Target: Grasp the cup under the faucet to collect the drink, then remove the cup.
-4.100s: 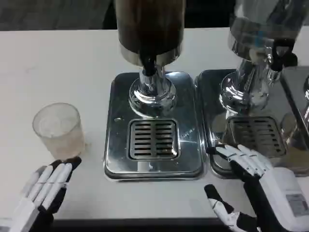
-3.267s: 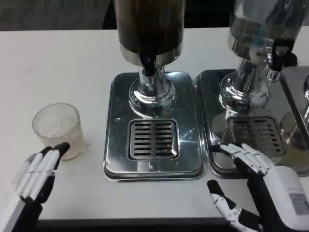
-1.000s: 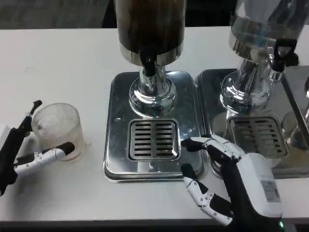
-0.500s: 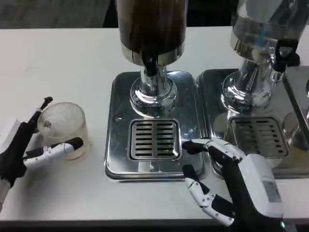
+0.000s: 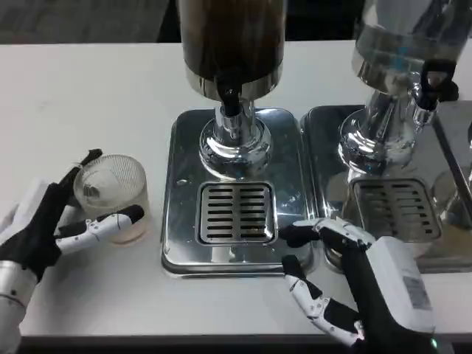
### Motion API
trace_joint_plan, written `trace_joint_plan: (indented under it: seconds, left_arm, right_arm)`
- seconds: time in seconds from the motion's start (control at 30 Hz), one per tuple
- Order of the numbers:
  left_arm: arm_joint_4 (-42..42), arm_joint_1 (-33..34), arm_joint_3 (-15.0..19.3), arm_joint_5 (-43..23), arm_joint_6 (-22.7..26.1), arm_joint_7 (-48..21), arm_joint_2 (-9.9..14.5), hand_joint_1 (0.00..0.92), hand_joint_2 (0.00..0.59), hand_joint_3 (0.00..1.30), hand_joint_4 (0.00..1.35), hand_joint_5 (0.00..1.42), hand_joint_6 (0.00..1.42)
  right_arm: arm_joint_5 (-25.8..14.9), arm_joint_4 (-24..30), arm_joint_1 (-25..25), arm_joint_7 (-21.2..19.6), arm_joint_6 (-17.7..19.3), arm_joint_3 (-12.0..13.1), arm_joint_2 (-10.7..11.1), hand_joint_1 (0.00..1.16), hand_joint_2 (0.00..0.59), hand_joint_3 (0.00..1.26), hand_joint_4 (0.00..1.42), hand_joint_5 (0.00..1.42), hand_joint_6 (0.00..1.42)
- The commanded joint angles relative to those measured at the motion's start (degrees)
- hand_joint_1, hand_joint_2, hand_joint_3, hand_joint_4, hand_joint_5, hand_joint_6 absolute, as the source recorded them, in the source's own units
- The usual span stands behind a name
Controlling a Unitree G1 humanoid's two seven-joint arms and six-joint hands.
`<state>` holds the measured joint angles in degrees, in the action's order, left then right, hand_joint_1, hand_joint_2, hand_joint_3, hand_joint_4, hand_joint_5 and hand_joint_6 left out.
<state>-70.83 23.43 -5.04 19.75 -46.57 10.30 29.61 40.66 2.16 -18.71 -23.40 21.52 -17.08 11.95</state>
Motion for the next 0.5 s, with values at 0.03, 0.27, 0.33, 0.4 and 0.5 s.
trace_joint_plan:
  seconds: [0.03, 0.27, 0.33, 0.4, 0.5]
  left_arm:
    - [-0.74, -0.23, 0.09, -1.77, 1.26, -2.33, -2.59, 0.481, 0.079, 0.23, 0.22, 0.48, 0.62]
    - [-0.12, -1.31, 0.35, -2.69, 0.76, 0.58, -4.29, 0.618, 0.04, 0.48, 0.52, 0.85, 1.15]
    - [0.14, -1.53, 0.31, -2.39, 0.44, 2.42, -4.43, 0.715, 0.002, 0.55, 0.63, 0.93, 1.26]
    - [0.57, -1.63, 0.42, -2.23, -0.06, 4.22, -4.34, 0.757, 0.0, 0.62, 0.71, 0.98, 1.33]
    - [0.96, -1.58, 0.57, -2.19, -0.7, 5.85, -4.17, 0.779, 0.0, 0.67, 0.77, 1.02, 1.36]
  right_arm:
    - [-0.6, 0.89, -0.31, 0.93, -0.82, 0.22, -0.11, 0.73, 0.424, 0.57, 0.55, 0.36, 0.31]
    - [-0.71, 0.73, -0.12, 0.9, -0.88, -0.07, -0.76, 0.75, 0.413, 0.59, 0.57, 0.37, 0.31]
    - [-0.97, 0.49, 0.0, 1.0, -0.77, -0.12, -0.85, 0.75, 0.41, 0.59, 0.57, 0.37, 0.31]
    - [-1.26, 0.29, 0.05, 1.1, -0.66, -0.17, -0.9, 0.75, 0.409, 0.59, 0.57, 0.37, 0.31]
    - [-1.67, 0.04, 0.14, 1.1, -0.55, -0.19, -0.94, 0.75, 0.409, 0.59, 0.57, 0.37, 0.31]
